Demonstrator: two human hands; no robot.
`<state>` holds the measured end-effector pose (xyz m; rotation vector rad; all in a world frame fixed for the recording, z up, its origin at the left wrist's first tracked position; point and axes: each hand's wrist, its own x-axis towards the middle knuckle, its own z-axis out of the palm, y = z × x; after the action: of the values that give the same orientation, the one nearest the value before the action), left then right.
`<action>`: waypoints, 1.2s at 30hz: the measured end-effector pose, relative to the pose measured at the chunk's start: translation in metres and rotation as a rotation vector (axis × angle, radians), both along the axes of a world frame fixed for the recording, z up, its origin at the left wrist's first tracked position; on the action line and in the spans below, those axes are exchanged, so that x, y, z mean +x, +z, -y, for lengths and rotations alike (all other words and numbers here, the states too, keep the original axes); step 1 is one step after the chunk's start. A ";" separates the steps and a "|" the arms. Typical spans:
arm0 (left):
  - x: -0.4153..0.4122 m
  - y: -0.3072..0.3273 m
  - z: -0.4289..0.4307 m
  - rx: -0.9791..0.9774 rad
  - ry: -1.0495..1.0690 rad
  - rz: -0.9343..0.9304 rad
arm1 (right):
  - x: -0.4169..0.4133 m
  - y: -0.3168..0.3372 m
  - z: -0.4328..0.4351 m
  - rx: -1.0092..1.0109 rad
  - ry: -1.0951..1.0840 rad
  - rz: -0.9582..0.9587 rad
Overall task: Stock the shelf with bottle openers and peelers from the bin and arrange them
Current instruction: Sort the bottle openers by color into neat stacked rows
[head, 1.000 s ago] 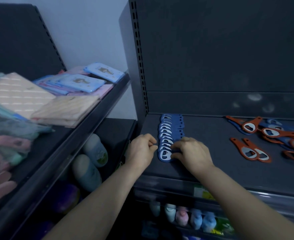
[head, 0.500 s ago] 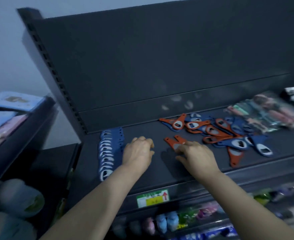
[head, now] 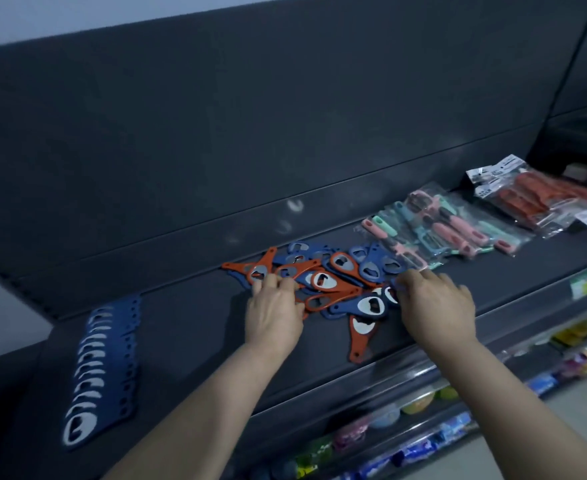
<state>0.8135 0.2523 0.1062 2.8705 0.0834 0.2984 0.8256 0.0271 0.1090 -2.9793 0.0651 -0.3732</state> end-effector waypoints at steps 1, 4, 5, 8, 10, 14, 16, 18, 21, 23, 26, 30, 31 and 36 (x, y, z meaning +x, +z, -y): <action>0.003 0.003 0.009 -0.035 -0.032 0.017 | 0.004 0.001 0.008 0.020 0.013 -0.031; 0.011 0.012 0.041 -0.186 -0.169 -0.082 | 0.013 0.001 0.026 0.050 0.189 -0.187; 0.013 0.013 0.051 -0.193 -0.201 -0.112 | 0.015 0.002 0.033 0.030 0.281 -0.231; 0.022 0.009 0.075 -0.190 -0.221 -0.159 | 0.022 0.006 0.049 -0.049 0.471 -0.382; 0.028 0.007 0.084 -0.158 -0.197 -0.199 | 0.029 0.009 0.057 -0.080 0.521 -0.412; 0.038 0.008 0.090 -0.082 -0.185 -0.252 | 0.048 0.019 0.056 -0.236 0.573 -0.342; 0.039 0.009 0.090 -0.089 -0.175 -0.258 | 0.057 0.020 0.053 -0.245 0.577 -0.315; 0.040 0.011 0.089 -0.112 -0.145 -0.237 | 0.062 0.017 0.050 -0.164 0.577 -0.292; 0.045 0.013 0.081 -0.330 -0.018 -0.161 | 0.062 0.012 0.047 0.013 0.574 -0.297; 0.045 0.017 0.071 -0.478 0.076 -0.075 | 0.060 0.011 0.040 0.118 0.577 -0.307; 0.036 0.024 0.043 -0.464 0.155 -0.002 | 0.056 0.014 0.017 0.147 0.635 -0.256; 0.002 0.022 -0.011 -0.492 0.315 0.060 | 0.039 0.020 -0.034 0.077 0.757 -0.215; -0.010 0.022 -0.025 -0.500 0.363 0.082 | 0.033 0.021 -0.050 0.072 0.798 -0.222; -0.086 0.020 -0.098 -0.637 0.544 0.144 | -0.006 0.024 -0.135 0.155 0.973 -0.235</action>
<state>0.7277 0.3505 0.1264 2.1409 0.7844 0.4733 0.8193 0.1624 0.1332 -2.4868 -1.1957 0.1033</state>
